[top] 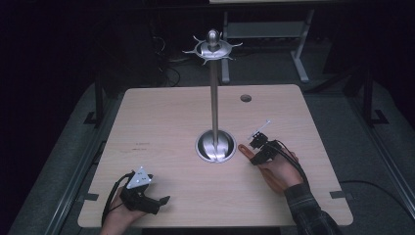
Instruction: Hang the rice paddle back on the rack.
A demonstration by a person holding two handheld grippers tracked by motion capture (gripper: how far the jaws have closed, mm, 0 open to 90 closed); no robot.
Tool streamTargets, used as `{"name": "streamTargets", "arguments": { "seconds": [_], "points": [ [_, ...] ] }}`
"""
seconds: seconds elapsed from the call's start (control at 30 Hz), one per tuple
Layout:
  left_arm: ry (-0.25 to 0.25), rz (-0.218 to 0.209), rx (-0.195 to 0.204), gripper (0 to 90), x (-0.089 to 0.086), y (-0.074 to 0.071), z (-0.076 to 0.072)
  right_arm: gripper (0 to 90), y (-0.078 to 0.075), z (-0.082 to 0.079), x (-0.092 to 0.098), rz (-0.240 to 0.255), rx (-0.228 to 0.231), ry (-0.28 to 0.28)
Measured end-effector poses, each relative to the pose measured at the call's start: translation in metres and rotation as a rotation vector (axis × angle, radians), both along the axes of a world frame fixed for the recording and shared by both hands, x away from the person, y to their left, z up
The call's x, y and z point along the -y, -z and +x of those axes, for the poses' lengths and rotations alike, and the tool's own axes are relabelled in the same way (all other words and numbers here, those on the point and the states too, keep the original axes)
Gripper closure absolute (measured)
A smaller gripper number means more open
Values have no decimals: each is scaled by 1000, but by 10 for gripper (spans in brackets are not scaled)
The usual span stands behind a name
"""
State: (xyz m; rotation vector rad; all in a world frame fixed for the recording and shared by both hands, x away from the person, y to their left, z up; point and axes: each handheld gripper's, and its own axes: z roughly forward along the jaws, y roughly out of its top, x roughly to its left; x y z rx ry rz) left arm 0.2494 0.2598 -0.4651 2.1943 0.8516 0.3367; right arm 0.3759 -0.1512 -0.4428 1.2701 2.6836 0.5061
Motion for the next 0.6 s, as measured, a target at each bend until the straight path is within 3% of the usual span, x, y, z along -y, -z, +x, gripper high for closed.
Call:
{"name": "streamTargets", "arguments": {
  "seconds": [0.37,0.6],
  "points": [
    [1,1,0,0,0,0,0,647,-12,-4,11,62,50,8],
    [2,3,0,0,0,0,0,647,-22,-6,23,131,92,31]
  ]
}}
